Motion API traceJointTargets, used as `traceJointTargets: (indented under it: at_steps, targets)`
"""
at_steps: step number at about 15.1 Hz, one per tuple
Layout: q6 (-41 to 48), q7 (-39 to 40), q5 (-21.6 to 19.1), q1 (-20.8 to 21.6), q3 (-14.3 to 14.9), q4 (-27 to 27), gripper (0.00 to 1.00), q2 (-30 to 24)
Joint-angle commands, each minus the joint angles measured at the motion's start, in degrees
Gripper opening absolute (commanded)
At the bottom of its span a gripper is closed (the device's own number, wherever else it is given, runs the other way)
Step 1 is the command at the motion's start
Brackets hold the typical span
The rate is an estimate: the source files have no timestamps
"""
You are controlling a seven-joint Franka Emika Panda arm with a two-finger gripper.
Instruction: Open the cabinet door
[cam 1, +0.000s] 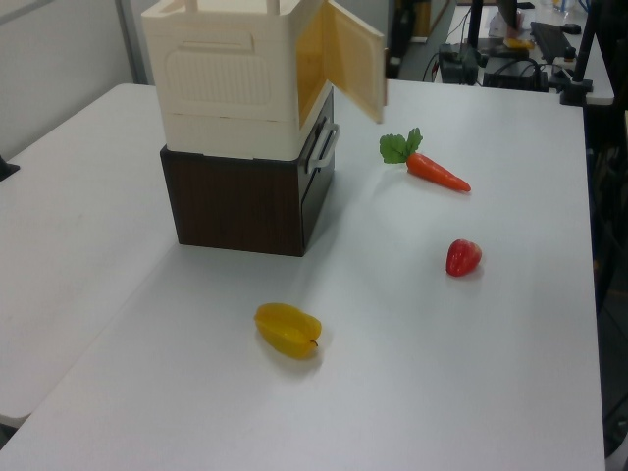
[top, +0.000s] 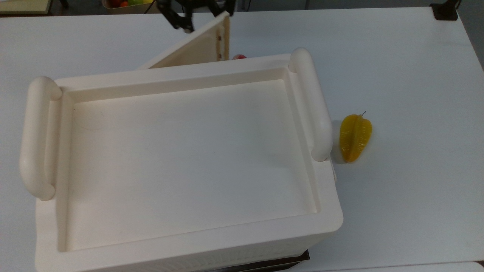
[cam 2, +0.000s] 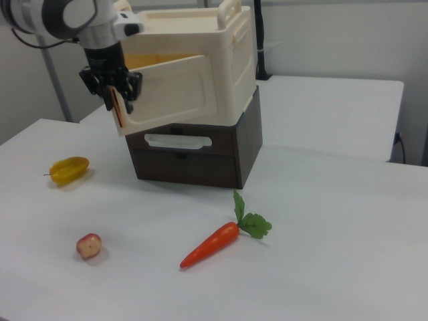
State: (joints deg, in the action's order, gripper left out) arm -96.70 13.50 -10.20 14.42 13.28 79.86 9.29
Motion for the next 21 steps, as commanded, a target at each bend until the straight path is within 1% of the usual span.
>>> traceJointTargets:
  at_steps: [1, 3, 6, 11, 13, 16, 17, 19, 21]
  targets:
    - [4.7, 1.4, 0.9, -3.3, 0.8, 1.5, 1.0, -1.2]
    - [9.0, 1.2, 2.4, -5.4, 0.9, 1.5, 1.0, -1.3]
    - [13.3, 1.2, 6.0, -7.1, 0.8, 2.0, 1.0, -2.9]
    - [14.4, 1.2, 6.6, -11.3, 0.8, 6.7, 1.0, -10.0]
    - [15.1, 1.2, 7.6, -12.7, 0.7, 7.6, 1.0, -12.1]
    - [17.2, 1.1, 8.7, -13.4, 0.5, 7.8, 1.0, -12.9]
    - [17.4, 1.1, 9.1, -13.2, 0.3, 8.8, 1.0, -13.1]
    - [16.2, -1.4, 10.3, -12.6, 0.0, 10.2, 1.0, -13.6]
    - [13.3, -4.1, 10.3, -12.3, -0.1, 10.7, 1.0, -13.6]
